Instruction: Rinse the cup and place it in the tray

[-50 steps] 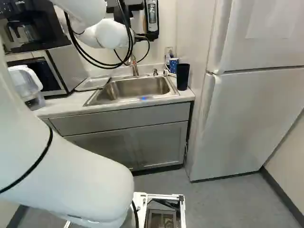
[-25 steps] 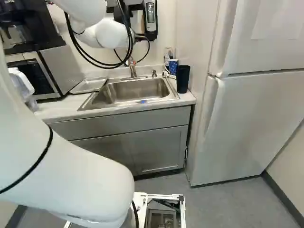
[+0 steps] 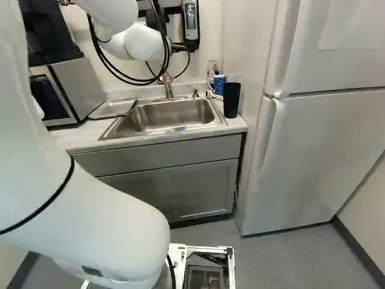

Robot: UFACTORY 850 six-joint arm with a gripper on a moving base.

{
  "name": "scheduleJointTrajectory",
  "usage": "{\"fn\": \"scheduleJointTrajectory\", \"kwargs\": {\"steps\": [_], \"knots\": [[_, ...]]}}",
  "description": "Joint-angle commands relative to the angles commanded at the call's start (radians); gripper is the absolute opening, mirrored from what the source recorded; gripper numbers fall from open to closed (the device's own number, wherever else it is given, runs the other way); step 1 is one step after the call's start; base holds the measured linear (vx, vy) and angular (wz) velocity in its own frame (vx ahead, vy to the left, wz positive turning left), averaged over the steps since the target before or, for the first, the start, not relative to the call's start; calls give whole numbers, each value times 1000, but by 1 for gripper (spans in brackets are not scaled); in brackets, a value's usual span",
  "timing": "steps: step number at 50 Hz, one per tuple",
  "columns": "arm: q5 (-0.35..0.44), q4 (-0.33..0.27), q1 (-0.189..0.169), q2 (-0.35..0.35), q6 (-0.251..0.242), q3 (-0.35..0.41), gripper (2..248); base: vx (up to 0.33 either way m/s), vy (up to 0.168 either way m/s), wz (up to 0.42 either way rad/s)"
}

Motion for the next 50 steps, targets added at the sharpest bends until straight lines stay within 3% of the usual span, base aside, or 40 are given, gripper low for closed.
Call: {"fn": "scheduleJointTrajectory", "kwargs": {"steps": [50], "knots": [[-129,26,80,-255,0,-251,247,0,0,0]]}}
